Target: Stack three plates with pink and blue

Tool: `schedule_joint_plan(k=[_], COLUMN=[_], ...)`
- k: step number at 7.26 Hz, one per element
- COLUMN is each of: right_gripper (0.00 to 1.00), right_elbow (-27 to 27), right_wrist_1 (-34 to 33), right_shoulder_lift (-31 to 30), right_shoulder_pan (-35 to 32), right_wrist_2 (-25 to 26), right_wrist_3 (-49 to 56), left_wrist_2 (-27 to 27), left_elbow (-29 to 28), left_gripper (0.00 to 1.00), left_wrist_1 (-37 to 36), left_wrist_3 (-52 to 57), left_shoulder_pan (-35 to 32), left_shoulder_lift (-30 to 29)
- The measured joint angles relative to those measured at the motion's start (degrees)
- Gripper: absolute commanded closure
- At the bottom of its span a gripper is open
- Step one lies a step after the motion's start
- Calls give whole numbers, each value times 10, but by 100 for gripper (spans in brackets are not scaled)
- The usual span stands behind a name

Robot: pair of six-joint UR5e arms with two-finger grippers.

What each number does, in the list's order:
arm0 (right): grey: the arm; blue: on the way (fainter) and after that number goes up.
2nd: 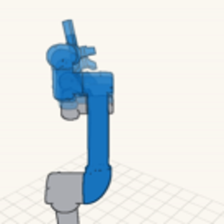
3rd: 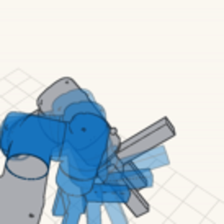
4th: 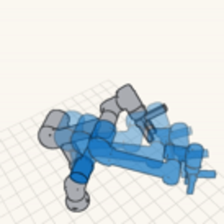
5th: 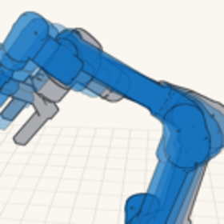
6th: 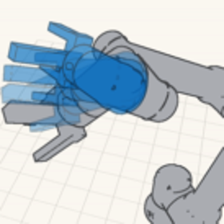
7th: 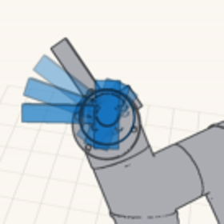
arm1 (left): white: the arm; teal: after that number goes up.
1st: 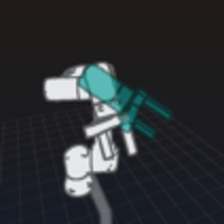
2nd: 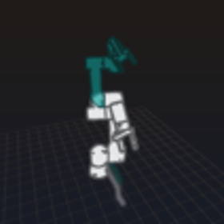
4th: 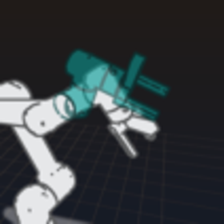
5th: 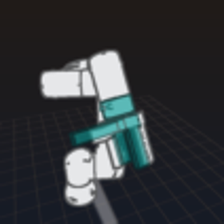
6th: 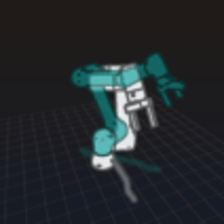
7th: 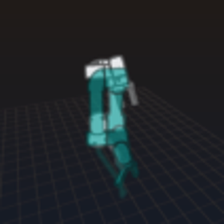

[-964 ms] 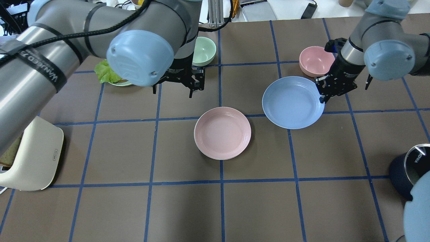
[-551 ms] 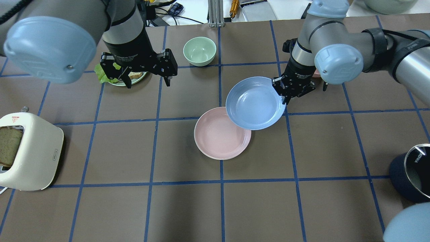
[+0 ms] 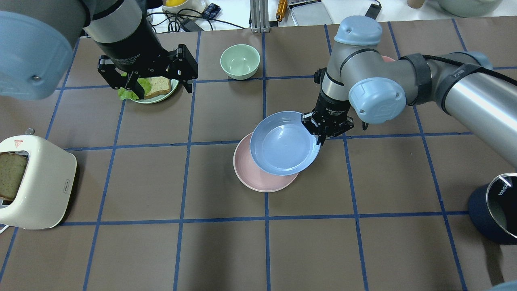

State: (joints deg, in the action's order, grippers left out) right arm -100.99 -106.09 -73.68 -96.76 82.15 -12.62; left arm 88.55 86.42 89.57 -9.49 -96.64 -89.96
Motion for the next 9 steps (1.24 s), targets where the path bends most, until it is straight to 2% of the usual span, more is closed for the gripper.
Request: schedule_joint_plan(k=[2, 3, 4, 5, 7, 9], right_gripper=[100, 80, 23, 0, 0, 0], right_elbow=[-8, -14, -19, -21, -15, 36], right_wrist_1=[-3, -8, -11, -13, -14, 10], right_shoulder_lift=[2, 4, 5, 9, 18, 22], right_shoulder_pan=[-9, -11, -11, -11, -10, 4], right_wrist_2=[-7, -8, -8, -8, -9, 0], right_wrist_3=[-24, -31, -41, -52, -54, -4], left_wrist_2=[3, 5, 9, 15, 18, 18], left_elbow=[-1, -1, 0, 0, -1, -1], left_gripper=[0, 0, 0, 0, 0, 0], left_wrist_1=[2, 2, 1, 1, 0, 1], left_wrist_3=[47, 63, 83, 94, 99, 100], left_shoulder_pan=[12, 19, 24, 26, 30, 37], left_shoulder_lift=[5, 6, 7, 7, 7, 7])
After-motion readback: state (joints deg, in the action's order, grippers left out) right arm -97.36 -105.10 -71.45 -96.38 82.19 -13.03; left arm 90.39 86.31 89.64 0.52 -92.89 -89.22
